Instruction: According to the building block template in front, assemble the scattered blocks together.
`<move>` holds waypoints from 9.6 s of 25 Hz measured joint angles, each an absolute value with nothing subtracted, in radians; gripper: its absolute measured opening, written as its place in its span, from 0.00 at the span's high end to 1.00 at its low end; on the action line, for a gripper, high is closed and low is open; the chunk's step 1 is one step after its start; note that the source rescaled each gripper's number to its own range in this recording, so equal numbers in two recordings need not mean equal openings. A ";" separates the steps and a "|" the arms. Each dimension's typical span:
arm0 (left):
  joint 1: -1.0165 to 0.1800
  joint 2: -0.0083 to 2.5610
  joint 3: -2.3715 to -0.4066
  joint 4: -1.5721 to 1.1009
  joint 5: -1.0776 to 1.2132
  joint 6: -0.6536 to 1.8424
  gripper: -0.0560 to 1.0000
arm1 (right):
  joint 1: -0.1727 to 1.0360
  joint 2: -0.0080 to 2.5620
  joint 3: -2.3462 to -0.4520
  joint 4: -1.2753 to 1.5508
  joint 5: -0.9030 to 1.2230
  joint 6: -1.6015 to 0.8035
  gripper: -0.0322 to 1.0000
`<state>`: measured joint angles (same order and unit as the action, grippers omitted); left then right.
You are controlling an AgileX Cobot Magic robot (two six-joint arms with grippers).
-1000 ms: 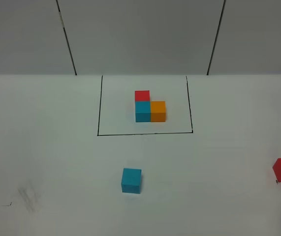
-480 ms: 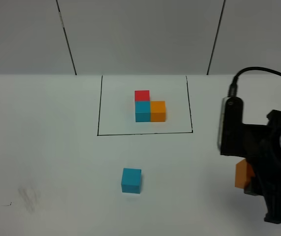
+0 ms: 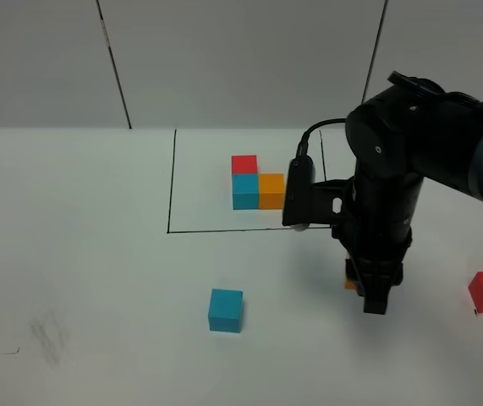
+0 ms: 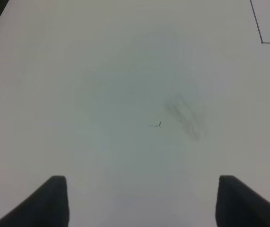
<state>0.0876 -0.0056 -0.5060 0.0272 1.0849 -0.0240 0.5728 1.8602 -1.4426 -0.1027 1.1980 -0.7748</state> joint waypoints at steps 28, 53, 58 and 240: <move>0.088 -0.006 -0.506 0.027 1.085 -0.024 0.30 | 0.648 2.108 -1.611 0.000 1.051 -0.851 0.97; 0.088 -0.006 -0.506 0.027 1.085 -0.024 0.30 | 0.723 2.173 -1.664 -0.016 1.107 -0.672 0.97; 0.088 -0.006 -0.506 0.027 1.085 -0.024 0.30 | 0.723 2.176 -1.664 0.000 1.105 -0.688 0.97; 0.088 -0.006 -0.506 0.027 1.085 -0.021 0.30 | 0.487 1.948 -1.741 -0.013 1.101 0.495 0.97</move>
